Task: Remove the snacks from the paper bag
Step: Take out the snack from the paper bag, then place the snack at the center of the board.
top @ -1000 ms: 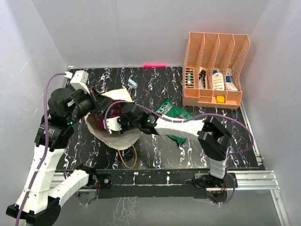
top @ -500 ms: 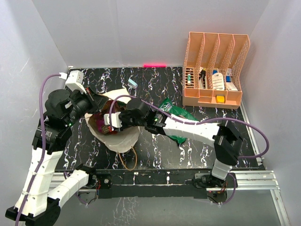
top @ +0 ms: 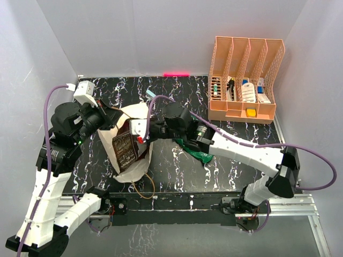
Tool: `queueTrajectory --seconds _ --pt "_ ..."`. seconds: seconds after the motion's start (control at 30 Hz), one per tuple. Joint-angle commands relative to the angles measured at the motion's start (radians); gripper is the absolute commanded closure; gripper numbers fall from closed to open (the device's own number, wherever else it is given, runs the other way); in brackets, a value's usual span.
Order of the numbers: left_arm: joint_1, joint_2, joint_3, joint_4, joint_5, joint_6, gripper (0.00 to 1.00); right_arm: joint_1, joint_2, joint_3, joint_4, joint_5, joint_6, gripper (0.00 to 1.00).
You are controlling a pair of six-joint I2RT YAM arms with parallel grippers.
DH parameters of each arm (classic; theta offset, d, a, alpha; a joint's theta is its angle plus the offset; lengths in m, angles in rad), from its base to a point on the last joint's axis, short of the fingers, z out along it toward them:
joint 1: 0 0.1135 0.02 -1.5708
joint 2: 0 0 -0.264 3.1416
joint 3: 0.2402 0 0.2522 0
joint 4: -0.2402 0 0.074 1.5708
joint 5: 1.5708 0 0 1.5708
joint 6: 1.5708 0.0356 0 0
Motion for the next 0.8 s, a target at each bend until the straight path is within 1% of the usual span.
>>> queueTrajectory --seconds 0.0,0.23,0.33,0.4,0.5,0.63,0.77 --pt "-0.002 -0.012 0.042 0.013 -0.018 -0.005 1.00 0.003 -0.101 0.101 0.095 -0.076 0.059 0.93" --pt "-0.003 -0.012 0.041 0.004 -0.025 -0.006 1.00 0.003 -0.231 0.159 0.031 -0.152 0.152 0.93" --pt "-0.002 -0.013 0.039 -0.001 -0.030 -0.004 1.00 0.004 -0.323 0.147 -0.016 -0.119 0.175 0.93" --pt "-0.003 -0.015 0.039 -0.006 -0.032 0.002 1.00 0.004 -0.383 0.132 -0.069 -0.065 0.184 0.93" --pt "-0.002 -0.016 0.044 -0.018 -0.039 0.010 1.00 0.004 -0.484 0.083 -0.146 0.074 0.206 0.93" --pt "-0.002 -0.017 0.054 -0.034 -0.048 0.021 1.00 0.004 -0.586 -0.011 -0.261 0.356 0.289 0.93" --pt "-0.002 -0.015 0.054 -0.041 -0.053 0.026 1.00 0.004 -0.602 -0.115 -0.439 0.627 0.379 0.93"
